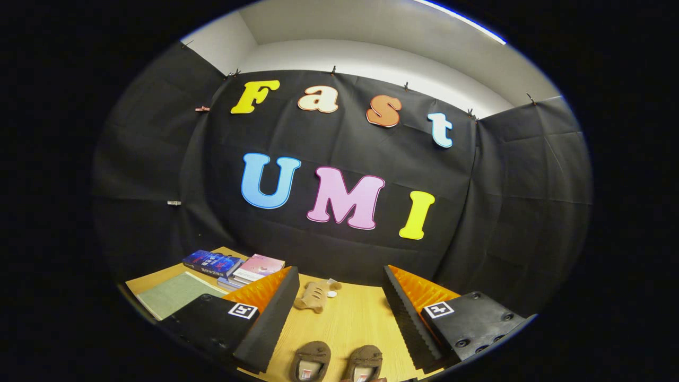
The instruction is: Open the storage box then place both shoes into the box .Put the left shoe in first, then the right shoe, with the right side of both shoes facing outward in a uniform manner.
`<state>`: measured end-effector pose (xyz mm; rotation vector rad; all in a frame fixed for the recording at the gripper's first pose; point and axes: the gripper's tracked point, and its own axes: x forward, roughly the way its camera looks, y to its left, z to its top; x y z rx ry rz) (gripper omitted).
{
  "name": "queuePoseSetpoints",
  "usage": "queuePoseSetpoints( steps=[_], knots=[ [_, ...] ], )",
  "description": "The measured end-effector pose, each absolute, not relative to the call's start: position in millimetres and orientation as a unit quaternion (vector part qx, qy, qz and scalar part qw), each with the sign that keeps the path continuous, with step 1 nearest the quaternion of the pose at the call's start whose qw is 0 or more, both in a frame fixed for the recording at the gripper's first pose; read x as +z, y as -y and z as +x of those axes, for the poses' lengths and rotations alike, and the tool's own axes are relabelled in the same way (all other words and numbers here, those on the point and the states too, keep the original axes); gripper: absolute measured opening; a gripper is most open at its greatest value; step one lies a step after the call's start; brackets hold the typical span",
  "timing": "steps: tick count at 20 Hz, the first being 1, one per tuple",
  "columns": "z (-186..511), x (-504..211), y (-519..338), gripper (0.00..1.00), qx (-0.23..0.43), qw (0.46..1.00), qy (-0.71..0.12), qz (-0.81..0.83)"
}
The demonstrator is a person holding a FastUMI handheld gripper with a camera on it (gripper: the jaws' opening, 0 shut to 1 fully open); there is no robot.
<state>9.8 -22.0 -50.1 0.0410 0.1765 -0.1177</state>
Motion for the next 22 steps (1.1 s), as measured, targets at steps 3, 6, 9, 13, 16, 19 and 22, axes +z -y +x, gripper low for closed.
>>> queuePoseSetpoints(
  steps=[3, 6, 9, 13, 16, 19, 22],
  knots=[
    [11.7, -53.0, 19.4, 0.97, -0.052, 0.995, -0.089, 0.018],
    [16.9, -58.1, -8.6, 0.97, 0.013, 0.995, -0.088, 0.051],
    [21.1, -76.1, -51.9, 0.97, 0.120, 0.976, -0.115, 0.144],
    [16.9, -110.7, -108.2, 0.99, 0.256, 0.917, -0.179, 0.249],
    [9.0, -144.7, -144.4, 0.98, 0.323, 0.854, -0.244, 0.327],
    [7.5, -182.1, -172.5, 0.98, 0.357, 0.789, -0.303, 0.398],
    [1.5, -214.0, -198.7, 0.98, 0.380, 0.715, -0.359, 0.465]
  ],
)
